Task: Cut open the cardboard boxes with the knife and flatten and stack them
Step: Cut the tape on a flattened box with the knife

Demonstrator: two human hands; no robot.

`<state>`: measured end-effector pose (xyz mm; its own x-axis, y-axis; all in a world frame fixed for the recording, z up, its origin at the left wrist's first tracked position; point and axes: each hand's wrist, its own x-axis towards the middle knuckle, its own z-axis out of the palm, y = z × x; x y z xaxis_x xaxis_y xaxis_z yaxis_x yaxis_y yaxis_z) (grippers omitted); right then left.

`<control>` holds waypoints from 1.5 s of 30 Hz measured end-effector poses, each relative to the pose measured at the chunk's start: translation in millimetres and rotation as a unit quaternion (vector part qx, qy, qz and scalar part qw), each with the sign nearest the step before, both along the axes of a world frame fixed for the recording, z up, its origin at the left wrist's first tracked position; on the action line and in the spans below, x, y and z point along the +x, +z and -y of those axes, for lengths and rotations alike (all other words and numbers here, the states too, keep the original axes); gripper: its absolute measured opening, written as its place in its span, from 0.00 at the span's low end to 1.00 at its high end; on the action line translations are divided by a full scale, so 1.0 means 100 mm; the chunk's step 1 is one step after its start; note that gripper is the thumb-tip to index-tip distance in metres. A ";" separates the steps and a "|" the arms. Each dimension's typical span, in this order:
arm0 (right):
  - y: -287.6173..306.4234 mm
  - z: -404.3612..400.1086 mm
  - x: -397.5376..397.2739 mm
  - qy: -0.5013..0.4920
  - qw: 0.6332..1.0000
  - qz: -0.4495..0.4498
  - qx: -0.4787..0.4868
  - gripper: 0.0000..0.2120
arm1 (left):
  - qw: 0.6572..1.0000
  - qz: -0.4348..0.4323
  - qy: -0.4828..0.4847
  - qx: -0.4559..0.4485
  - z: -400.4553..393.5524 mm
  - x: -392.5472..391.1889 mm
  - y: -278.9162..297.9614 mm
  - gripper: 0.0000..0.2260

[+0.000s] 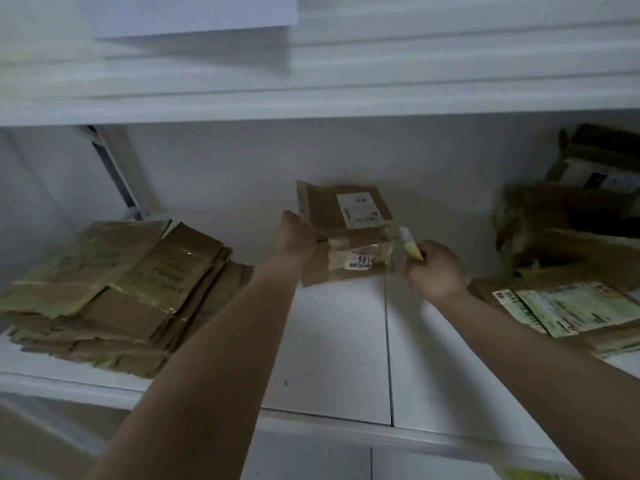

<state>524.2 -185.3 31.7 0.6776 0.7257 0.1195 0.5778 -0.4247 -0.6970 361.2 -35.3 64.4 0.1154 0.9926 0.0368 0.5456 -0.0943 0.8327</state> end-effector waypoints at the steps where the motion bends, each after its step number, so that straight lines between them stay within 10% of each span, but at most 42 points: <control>1: 0.00 0.03 0.03 -0.012 1.000 0.010 0.007 0.03 | 1.000 -0.004 -0.003 0.010 0.05 -0.03 -0.01 0.12; 14: -0.18 0.78 -0.46 -0.106 0.985 -0.096 0.095 0.12 | 0.996 0.007 -0.085 0.002 0.75 -1.09 -0.16 0.11; 17: -0.26 1.03 -0.59 -0.117 0.979 -0.129 0.104 0.12 | 0.991 -0.108 -0.069 0.047 0.97 -1.17 -0.09 0.22; 23: -0.45 1.38 -0.68 -0.107 0.971 -0.194 0.087 0.06 | 0.909 -0.243 -0.246 0.231 1.69 -0.65 0.09 0.37; 27: -0.50 1.49 -0.68 -0.087 0.966 -0.232 0.073 0.09 | 0.837 -0.416 -0.326 0.144 1.79 -0.47 -0.17 0.29; 45: -0.39 0.99 -0.39 -0.008 0.949 -0.310 0.051 0.09 | 0.865 -0.403 -0.282 0.100 1.88 -0.40 -0.16 0.25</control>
